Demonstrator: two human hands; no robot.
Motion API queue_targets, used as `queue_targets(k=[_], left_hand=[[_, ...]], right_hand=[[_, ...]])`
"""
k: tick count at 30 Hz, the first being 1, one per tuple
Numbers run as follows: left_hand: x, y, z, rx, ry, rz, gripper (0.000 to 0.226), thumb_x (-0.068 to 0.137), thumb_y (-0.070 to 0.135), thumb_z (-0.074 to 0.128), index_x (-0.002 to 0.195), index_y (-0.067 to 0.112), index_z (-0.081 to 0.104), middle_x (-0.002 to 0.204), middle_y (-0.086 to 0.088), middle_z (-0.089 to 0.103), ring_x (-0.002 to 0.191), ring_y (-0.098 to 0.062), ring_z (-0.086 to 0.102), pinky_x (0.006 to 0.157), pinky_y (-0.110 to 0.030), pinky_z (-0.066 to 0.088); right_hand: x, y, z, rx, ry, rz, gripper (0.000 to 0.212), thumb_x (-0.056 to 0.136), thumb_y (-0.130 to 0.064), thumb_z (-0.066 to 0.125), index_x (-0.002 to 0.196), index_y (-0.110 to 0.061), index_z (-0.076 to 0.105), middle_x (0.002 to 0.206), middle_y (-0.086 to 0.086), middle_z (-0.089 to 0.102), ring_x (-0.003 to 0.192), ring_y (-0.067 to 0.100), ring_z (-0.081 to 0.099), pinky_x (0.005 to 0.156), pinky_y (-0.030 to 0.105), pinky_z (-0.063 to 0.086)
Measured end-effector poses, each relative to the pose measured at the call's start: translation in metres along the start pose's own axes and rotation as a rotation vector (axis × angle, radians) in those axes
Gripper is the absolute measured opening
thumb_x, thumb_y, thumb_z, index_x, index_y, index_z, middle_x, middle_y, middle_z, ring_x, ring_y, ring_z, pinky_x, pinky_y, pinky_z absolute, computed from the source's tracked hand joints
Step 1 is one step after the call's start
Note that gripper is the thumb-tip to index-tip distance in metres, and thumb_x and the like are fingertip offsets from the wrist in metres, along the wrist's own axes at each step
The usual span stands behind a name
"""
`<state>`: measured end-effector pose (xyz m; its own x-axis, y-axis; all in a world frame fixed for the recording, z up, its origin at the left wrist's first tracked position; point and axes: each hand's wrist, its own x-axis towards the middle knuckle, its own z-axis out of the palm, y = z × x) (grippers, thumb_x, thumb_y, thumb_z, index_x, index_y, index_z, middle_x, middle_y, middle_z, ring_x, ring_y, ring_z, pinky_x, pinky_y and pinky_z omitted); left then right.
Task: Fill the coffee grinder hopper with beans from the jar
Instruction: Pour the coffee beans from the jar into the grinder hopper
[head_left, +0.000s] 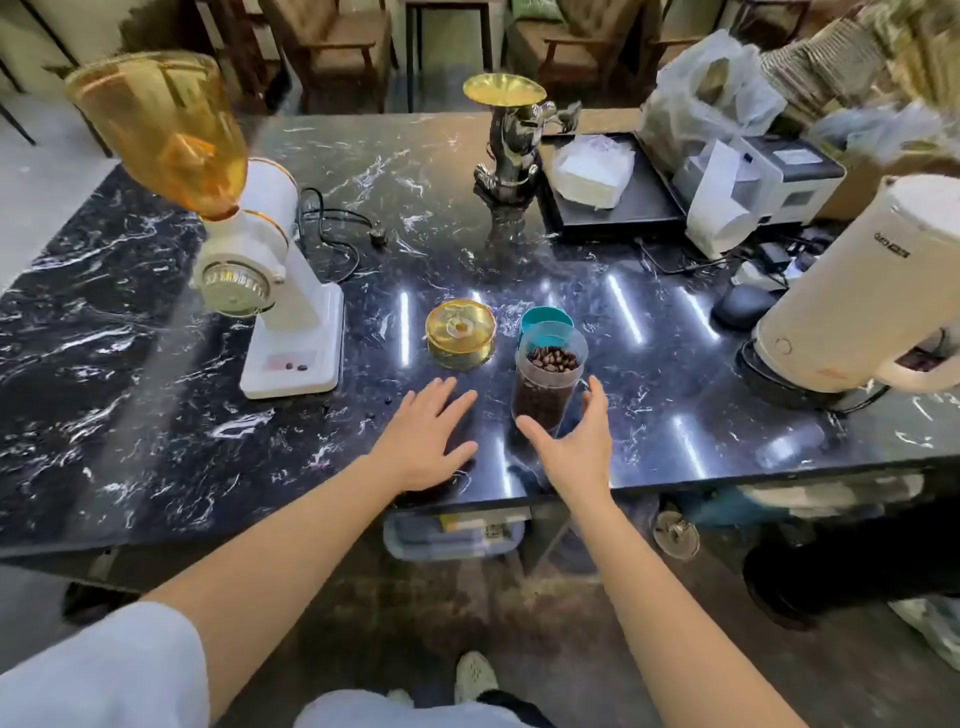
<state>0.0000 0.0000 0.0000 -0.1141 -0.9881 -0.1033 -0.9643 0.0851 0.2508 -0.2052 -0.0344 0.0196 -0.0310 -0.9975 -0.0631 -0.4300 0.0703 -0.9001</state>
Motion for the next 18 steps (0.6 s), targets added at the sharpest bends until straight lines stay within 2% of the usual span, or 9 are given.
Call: queue_targets(k=[2,5,9,12,14,15,16,17,18], left_hand=[[0.001,0.001,0.01,0.082,-0.041,-0.05,0.069,0.095,0.058,0.032,0.152,0.03,0.005,0.161,-0.008,-0.002,0.147,-0.025,-0.005,0.117,-0.046,-0.001],[-0.005,-0.001,0.026,0.166,0.004,-0.045,0.068,0.095,0.061,0.024,0.152,0.031,0.002,0.161,-0.009,-0.003,0.147,-0.025,-0.007,0.117,-0.044,-0.005],[-0.006,-0.001,0.023,0.204,0.012,-0.034,0.069,0.093,0.062,0.018,0.152,0.031,-0.002,0.161,-0.008,-0.006,0.146,-0.024,-0.011,0.116,-0.041,-0.01],[-0.005,0.0,0.016,0.213,-0.074,-0.011,0.07,0.096,0.059,0.021,0.152,0.028,-0.005,0.16,-0.01,-0.011,0.146,-0.026,-0.014,0.117,-0.042,-0.009],[-0.007,-0.004,0.001,0.2,-0.137,0.056,0.069,0.097,0.053,0.031,0.153,0.02,0.005,0.16,-0.012,-0.004,0.147,-0.027,-0.007,0.118,-0.042,0.001],[-0.009,-0.007,-0.008,0.181,-0.139,0.116,0.065,0.098,0.045,0.038,0.151,0.014,0.019,0.16,-0.013,0.006,0.147,-0.027,0.003,0.118,-0.041,0.012],[-0.014,-0.011,-0.019,0.152,-0.12,0.188,0.054,0.096,0.034,0.045,0.143,0.008,0.038,0.157,-0.014,0.021,0.144,-0.027,0.017,0.112,-0.042,0.028],[-0.02,-0.017,-0.029,0.14,-0.075,0.257,0.041,0.093,0.026,0.049,0.128,0.005,0.054,0.149,-0.014,0.038,0.136,-0.028,0.034,0.099,-0.043,0.042],[-0.028,-0.026,-0.039,0.142,-0.018,0.297,0.029,0.09,0.022,0.05,0.11,0.004,0.062,0.137,-0.013,0.051,0.121,-0.03,0.049,0.085,-0.042,0.05]], right_hand=[[0.01,-0.001,0.004,0.068,-0.005,-0.013,0.113,0.054,-0.055,0.077,0.144,-0.033,0.012,0.154,-0.003,0.029,0.139,0.016,0.029,0.112,0.042,0.031],[0.026,0.002,0.015,0.174,-0.037,-0.005,0.113,0.051,-0.048,0.082,0.141,-0.043,0.014,0.147,-0.007,0.04,0.131,0.012,0.04,0.106,0.036,0.038],[0.034,0.002,0.023,0.169,-0.032,-0.031,0.085,0.049,-0.049,0.083,0.12,-0.053,0.035,0.117,-0.017,0.059,0.11,0.007,0.055,0.083,0.02,0.043],[0.034,-0.008,0.03,0.144,-0.005,-0.054,0.077,0.047,-0.053,0.082,0.112,-0.054,0.039,0.107,-0.02,0.06,0.103,0.008,0.058,0.082,0.026,0.048],[0.035,-0.021,0.038,0.135,-0.013,-0.067,0.075,0.046,-0.056,0.079,0.11,-0.053,0.04,0.104,-0.021,0.06,0.101,0.01,0.058,0.082,0.032,0.049],[0.036,-0.031,0.043,0.118,-0.01,-0.078,0.074,0.045,-0.059,0.077,0.108,-0.051,0.04,0.102,-0.019,0.061,0.1,0.013,0.059,0.079,0.032,0.048],[0.036,-0.042,0.048,0.107,-0.011,-0.095,0.074,0.044,-0.062,0.075,0.108,-0.047,0.041,0.101,-0.016,0.062,0.099,0.017,0.06,0.077,0.033,0.048],[0.037,-0.055,0.055,0.109,-0.01,-0.117,0.075,0.044,-0.063,0.075,0.109,-0.044,0.042,0.102,-0.014,0.064,0.099,0.019,0.061,0.076,0.034,0.048],[0.038,-0.068,0.062,0.119,-0.013,-0.144,0.076,0.044,-0.064,0.075,0.11,-0.041,0.044,0.101,-0.012,0.065,0.098,0.019,0.061,0.077,0.034,0.049]])
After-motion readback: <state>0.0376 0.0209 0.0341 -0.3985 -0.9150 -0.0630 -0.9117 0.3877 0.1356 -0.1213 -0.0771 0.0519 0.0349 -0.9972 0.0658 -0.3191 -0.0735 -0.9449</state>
